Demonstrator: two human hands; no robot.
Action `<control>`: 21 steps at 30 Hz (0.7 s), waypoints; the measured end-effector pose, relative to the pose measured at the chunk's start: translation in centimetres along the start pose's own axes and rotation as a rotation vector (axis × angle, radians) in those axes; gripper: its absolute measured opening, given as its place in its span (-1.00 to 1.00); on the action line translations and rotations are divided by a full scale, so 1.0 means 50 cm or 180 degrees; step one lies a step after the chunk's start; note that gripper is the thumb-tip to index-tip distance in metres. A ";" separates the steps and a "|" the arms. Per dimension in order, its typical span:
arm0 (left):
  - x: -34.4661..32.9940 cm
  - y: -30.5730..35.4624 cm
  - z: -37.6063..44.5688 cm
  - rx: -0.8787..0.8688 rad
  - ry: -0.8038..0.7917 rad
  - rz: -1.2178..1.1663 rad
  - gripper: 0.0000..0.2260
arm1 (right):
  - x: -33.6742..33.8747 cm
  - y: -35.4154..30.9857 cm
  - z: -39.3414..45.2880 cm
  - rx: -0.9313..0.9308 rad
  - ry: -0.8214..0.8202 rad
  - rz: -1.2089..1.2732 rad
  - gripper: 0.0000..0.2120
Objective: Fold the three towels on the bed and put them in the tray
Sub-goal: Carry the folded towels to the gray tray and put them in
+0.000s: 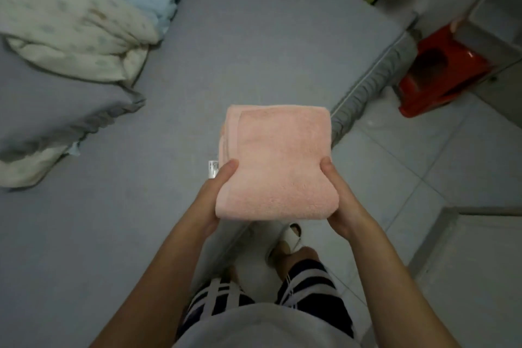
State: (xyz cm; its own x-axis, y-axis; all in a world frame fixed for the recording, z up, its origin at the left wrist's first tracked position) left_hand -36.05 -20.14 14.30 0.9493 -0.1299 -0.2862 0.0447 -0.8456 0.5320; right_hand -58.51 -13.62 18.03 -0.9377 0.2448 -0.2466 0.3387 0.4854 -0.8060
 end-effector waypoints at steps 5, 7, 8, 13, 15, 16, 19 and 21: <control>-0.238 0.039 0.063 0.0033 -0.0196 0.0374 -0.49 | 0.201 -0.078 -0.023 0.0236 0.0481 0.0170 -0.57; -0.334 0.052 0.096 0.0064 -0.0296 0.0415 -0.50 | 0.284 -0.113 -0.021 0.0295 0.0547 0.0217 -0.54; -0.382 0.057 0.110 0.0086 -0.0358 0.0424 -0.53 | 0.326 -0.130 -0.022 0.0312 0.0594 0.0240 -0.55; -0.619 0.074 0.166 0.0202 -0.0549 0.0566 -0.58 | 0.535 -0.226 -0.033 0.0414 0.0820 0.0298 -0.57; -0.704 0.081 0.189 0.0261 -0.0619 0.0658 -0.52 | 0.610 -0.260 -0.031 0.0472 0.0891 0.0348 -0.49; -0.742 0.086 0.204 0.0286 -0.0637 0.0696 -0.50 | 0.646 -0.273 -0.026 0.0485 0.0929 0.0400 -0.47; -0.856 0.109 0.259 0.0312 -0.0779 0.0875 -0.46 | 0.744 -0.314 -0.003 0.0516 0.1000 0.0601 -0.54; -0.933 0.129 0.303 0.0329 -0.0871 0.0911 -0.45 | 0.811 -0.349 0.019 0.0595 0.1059 0.0637 -0.50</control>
State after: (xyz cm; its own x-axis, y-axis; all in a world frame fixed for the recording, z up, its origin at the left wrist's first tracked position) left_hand -84.74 -27.40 19.01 0.8004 -0.4886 -0.3472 -0.2540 -0.8012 0.5419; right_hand -102.53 -12.96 21.56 -0.7685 0.5908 -0.2456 0.4627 0.2479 -0.8512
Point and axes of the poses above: each hand's wrist, its own z-axis towards the middle knuckle, its own x-axis out of the back of the hand, y = z × x, the point moved 4 cm from there along z, towards the middle knuckle, and after that the axes turned 7 degrees about x, right-handed, at the moved point
